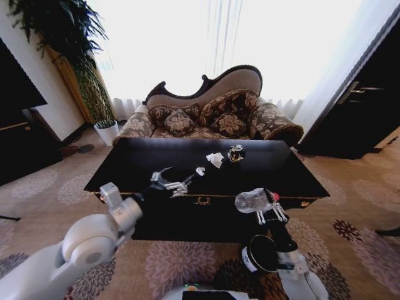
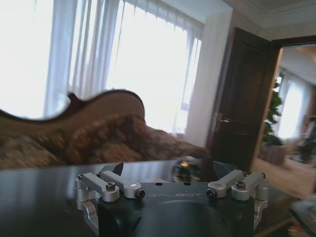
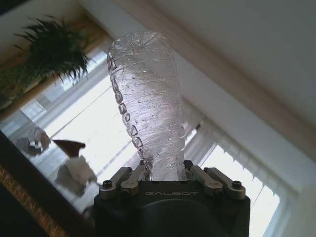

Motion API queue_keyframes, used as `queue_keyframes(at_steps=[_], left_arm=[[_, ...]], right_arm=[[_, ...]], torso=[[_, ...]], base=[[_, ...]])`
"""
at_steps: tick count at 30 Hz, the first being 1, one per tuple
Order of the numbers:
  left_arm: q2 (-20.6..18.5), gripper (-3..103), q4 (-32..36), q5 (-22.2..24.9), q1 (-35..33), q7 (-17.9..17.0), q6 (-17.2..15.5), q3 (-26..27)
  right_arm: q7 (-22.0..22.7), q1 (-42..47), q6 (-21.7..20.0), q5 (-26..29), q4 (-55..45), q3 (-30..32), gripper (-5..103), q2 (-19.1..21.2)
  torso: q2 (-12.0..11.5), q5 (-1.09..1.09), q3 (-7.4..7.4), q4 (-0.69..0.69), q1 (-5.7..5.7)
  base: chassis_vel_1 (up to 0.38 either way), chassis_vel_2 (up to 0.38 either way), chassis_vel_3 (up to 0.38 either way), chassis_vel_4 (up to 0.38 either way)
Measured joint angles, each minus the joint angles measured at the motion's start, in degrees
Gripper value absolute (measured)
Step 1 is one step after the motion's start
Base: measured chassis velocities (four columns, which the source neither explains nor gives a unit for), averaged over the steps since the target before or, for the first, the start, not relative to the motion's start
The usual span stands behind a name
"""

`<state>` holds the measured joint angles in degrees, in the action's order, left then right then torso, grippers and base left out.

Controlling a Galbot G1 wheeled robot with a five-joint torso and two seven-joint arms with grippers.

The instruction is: Move to the front of the table and place the trash on the table into the trash bin.

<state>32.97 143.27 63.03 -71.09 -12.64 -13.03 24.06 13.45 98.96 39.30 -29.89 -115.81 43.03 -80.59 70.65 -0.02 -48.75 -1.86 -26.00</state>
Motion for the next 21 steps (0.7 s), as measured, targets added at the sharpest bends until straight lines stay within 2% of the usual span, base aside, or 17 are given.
queue_keyframes(at_steps=[5,7,11,14,15,18,21], left_arm=[[1.65,100,-2.49,-3.91,-2.22,0.05,1.76,5.53],[2.09,100,-4.17,-4.67,-2.43,0.49,2.24,6.74],[3.29,100,-10.46,-6.06,-3.42,3.95,3.74,11.06],[4.56,100,-15.33,-7.75,-7.47,7.22,5.71,17.6],[4.56,100,-15.33,-7.75,-7.47,7.22,5.71,17.6],[6.32,100,-17.43,-10.06,-12.57,9.2,7.09,23.67],[7.71,100,-17.35,-11.84,-15.38,10.12,7.73,26.26]], right_arm=[[-3.39,0.66,-1.88,11.18,3.37,0.12,25,0.76],[-3.91,0.96,-2.24,13.39,3.82,0.39,25,0.83],[-4.33,2.19,-2.69,17.58,4.72,1.75,25,0.7],[-4.97,2.72,-3.98,22.38,5.68,1.91,25,0.91],[-4.97,2.72,-3.98,22.38,5.68,1.91,25,0.91],[-6.11,3.25,-5.78,28.48,7.0,1.19,25,1.3],[-6.35,3.15,-6.4,30.35,8.13,0.89,25,1.44]], torso=[[0.0,0.01,0.0,0.0,0.0],[0.0,0.01,0.0,0.0,0.0],[0.0,-0.02,0.0,-0.03,0.0],[0.0,-0.01,0.0,0.0,0.0],[0.0,-0.01,0.0,0.0,0.0],[0.0,-0.01,0.0,0.0,0.0],[0.0,-0.01,0.0,0.0,0.0]], base=[[0.0,0.0,0.0,0.0],[0.0,0.0,0.0,0.0],[0.0,0.0,0.0,0.0],[0.0,0.0,0.0,0.0],[0.0,0.0,0.0,0.0],[0.0,0.0,0.0,0.0],[0.0,0.0,0.0,0.0]])
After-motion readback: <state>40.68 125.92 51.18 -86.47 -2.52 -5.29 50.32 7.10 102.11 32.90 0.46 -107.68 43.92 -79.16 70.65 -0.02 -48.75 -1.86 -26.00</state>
